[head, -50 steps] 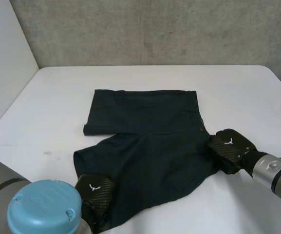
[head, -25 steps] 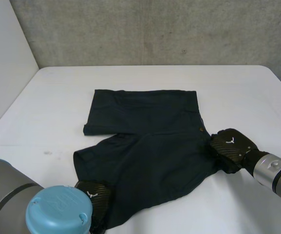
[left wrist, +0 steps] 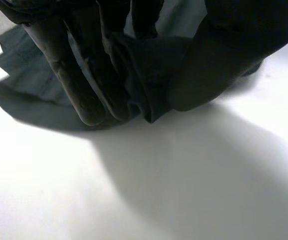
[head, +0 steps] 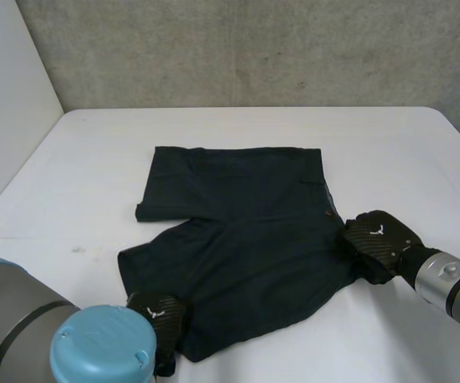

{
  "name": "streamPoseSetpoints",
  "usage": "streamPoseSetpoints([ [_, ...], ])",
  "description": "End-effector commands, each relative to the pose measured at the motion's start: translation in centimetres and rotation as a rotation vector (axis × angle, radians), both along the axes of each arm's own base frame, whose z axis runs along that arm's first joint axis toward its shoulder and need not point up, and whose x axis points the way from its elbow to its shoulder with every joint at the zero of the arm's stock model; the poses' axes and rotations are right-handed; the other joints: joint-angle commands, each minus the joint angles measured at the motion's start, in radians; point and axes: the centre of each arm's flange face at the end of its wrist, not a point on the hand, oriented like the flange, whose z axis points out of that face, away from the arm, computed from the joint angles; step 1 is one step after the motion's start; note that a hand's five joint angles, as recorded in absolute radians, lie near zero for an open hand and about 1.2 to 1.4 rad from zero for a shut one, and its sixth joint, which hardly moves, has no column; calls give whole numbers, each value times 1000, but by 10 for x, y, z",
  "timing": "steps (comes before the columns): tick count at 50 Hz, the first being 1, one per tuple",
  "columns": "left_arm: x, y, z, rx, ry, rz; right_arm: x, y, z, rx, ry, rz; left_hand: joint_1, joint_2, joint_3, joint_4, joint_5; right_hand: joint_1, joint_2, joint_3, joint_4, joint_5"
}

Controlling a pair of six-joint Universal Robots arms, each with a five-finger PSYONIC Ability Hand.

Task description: Fold the shorts.

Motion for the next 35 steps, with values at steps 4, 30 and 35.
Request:
streamPoseSetpoints([
  [4,-3,-9,33,-86,87,24,0,0,4,-8,4,-6,632,445,218,205,216,444,227,208,206,250],
  [30,37,21,89,83,11,-62,-32,82,105,242,273,112,632,445,218,205,216,444,227,208,206,250],
  [35,37,18,91,97,44,-39,-33,75,99,229,270,112,632,445,218,205,216,444,227,208,206,250],
])
